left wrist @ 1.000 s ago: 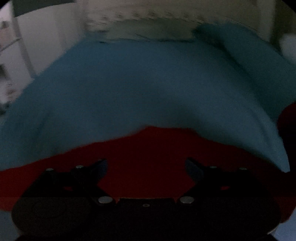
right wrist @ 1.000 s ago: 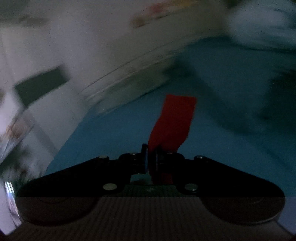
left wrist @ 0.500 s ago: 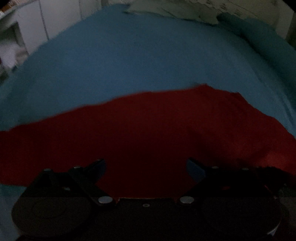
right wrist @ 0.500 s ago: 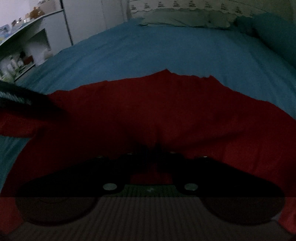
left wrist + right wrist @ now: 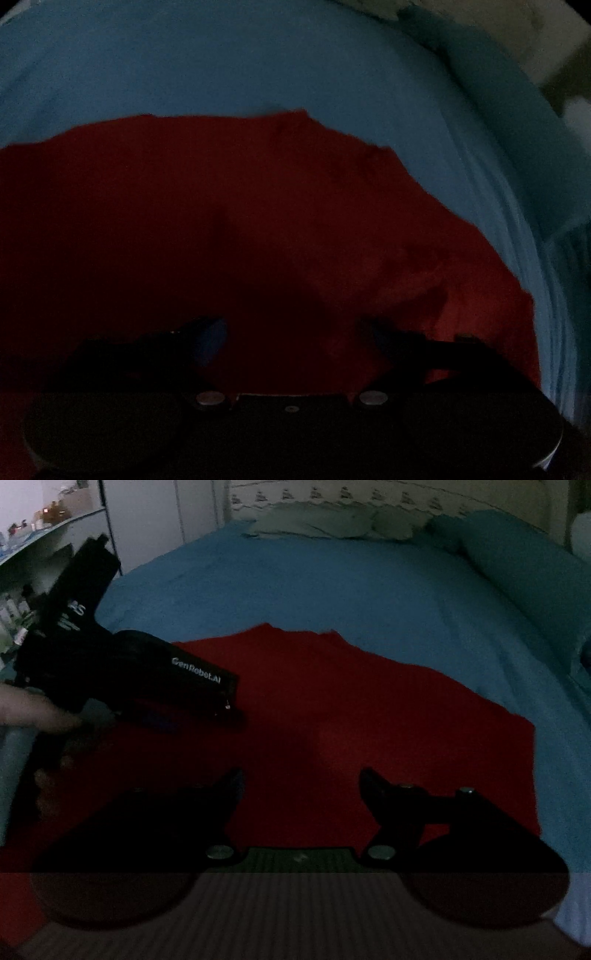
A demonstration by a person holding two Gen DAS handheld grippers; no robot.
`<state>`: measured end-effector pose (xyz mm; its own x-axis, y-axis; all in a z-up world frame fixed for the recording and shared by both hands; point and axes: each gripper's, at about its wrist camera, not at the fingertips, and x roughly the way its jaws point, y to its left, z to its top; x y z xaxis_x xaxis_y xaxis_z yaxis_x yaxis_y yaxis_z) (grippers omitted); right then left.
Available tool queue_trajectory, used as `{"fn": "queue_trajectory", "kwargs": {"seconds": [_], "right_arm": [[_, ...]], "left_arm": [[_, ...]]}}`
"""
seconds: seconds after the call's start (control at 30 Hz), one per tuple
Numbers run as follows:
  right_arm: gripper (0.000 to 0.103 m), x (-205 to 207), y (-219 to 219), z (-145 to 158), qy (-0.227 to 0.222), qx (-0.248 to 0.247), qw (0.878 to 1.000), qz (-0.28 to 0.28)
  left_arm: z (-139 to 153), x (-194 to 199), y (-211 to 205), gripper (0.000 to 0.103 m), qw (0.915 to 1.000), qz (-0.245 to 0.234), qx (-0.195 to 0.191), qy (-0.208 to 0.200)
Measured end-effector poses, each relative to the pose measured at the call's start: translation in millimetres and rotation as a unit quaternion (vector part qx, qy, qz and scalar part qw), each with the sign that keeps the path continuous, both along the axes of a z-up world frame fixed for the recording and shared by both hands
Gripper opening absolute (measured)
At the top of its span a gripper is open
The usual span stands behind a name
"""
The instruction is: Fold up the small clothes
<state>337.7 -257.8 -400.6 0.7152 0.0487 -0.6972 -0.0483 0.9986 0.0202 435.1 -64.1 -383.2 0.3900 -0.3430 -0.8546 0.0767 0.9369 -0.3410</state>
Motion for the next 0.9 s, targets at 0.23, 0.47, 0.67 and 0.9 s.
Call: {"fn": "queue_trajectory", "kwargs": {"seconds": [0.23,0.47,0.67,0.9], "right_arm": [[0.085,-6.6,-16.5,-3.1,0.002,0.012,0.999,-0.03],[0.085,-4.2,-22.0,-4.7,0.006,0.024,0.999,-0.042],[0.085,-1.4,-25.5,-1.6,0.01,0.024,0.999,-0.044],[0.085,2.1,-25.9,-7.3,0.027,0.023,0.999,-0.041]], "left_arm": [[-3.1,0.9,31.1,0.017,0.9937,0.108,-0.03,0.013],[0.1,5.9,11.5,0.004,0.9981,0.059,-0.015,0.014],[50.0,3.7,35.0,0.004,0.9945,0.068,-0.009,-0.078],[55.9,-3.7,87.6,0.004,0.9789,0.057,0.095,-0.172]]}}
